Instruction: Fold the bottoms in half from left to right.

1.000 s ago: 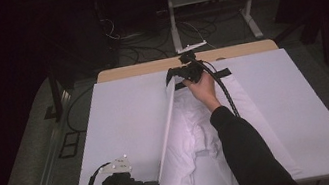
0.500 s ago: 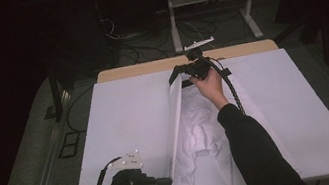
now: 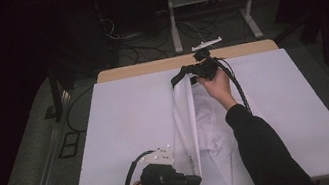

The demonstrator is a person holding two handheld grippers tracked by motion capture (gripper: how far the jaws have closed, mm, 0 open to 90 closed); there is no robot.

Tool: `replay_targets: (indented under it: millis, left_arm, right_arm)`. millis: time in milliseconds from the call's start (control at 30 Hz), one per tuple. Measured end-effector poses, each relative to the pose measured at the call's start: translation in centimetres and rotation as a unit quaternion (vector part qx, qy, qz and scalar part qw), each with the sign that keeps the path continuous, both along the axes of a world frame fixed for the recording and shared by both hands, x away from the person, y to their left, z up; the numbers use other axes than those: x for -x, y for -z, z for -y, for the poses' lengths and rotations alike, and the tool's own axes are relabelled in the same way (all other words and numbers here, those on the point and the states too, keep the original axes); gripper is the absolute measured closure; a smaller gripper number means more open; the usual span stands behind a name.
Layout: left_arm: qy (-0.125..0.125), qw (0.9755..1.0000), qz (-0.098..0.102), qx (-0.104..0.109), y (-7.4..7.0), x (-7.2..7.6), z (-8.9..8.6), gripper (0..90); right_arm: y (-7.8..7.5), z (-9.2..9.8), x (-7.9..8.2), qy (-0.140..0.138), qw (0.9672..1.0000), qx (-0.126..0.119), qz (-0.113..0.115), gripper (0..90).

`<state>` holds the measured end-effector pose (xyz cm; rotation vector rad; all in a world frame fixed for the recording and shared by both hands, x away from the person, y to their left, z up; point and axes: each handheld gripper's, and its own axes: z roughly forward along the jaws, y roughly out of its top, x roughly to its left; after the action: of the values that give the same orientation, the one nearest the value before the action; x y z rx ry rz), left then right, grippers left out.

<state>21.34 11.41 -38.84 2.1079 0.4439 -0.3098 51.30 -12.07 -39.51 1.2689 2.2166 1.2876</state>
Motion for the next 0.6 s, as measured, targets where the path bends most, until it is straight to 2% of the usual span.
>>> replay_targets:
  millis: [267, 600]
  left_arm:
    - [0.014, 0.9999, -0.002, -0.005, -0.1, -0.3, 1.8, 87.3]
    - [0.033, 0.9994, -0.004, -0.011, 0.0, -0.6, 3.9, 87.3]
  right_arm:
    - [-0.8, 1.4, 0.2, -0.001, 1.0, 0.002, 0.008, 86.0]
    - [-1.0, 2.7, 0.1, -0.008, 0.9999, 0.007, 0.004, 86.0]
